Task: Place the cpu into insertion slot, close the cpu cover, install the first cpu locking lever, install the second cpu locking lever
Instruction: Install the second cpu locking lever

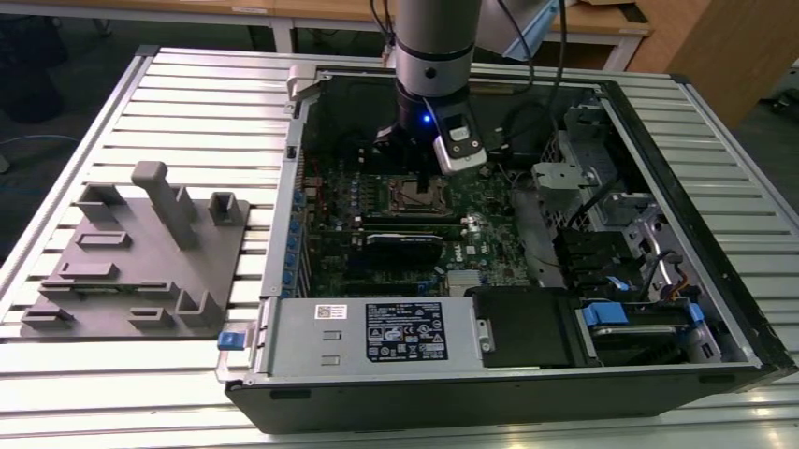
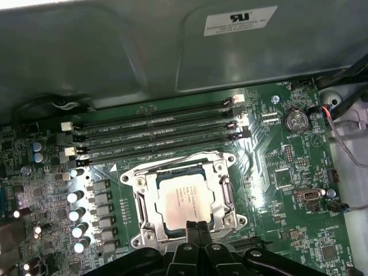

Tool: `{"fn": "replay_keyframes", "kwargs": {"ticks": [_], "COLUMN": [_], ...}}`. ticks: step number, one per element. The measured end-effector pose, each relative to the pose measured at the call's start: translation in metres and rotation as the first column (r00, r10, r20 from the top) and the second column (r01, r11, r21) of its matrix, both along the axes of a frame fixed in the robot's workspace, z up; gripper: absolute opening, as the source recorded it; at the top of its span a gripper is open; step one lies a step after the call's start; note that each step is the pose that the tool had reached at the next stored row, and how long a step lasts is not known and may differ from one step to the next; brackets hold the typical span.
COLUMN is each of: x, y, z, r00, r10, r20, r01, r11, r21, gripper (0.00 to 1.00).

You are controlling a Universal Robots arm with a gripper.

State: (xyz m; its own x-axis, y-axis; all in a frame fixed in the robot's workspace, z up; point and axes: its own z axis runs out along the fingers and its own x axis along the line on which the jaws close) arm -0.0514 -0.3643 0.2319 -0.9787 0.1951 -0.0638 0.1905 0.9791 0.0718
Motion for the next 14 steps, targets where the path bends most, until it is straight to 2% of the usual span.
{"fn": "replay_keyframes", "kwargs": {"ticks": [14], "x": [0.0], "y": [-0.0003], "z": [0.0044], "r00": [1.0], "r10": [0.0], "r20": [0.0], "r01": [0.0], "r11": [1.0], "r21": [0.004], "gripper": [0.11]}}
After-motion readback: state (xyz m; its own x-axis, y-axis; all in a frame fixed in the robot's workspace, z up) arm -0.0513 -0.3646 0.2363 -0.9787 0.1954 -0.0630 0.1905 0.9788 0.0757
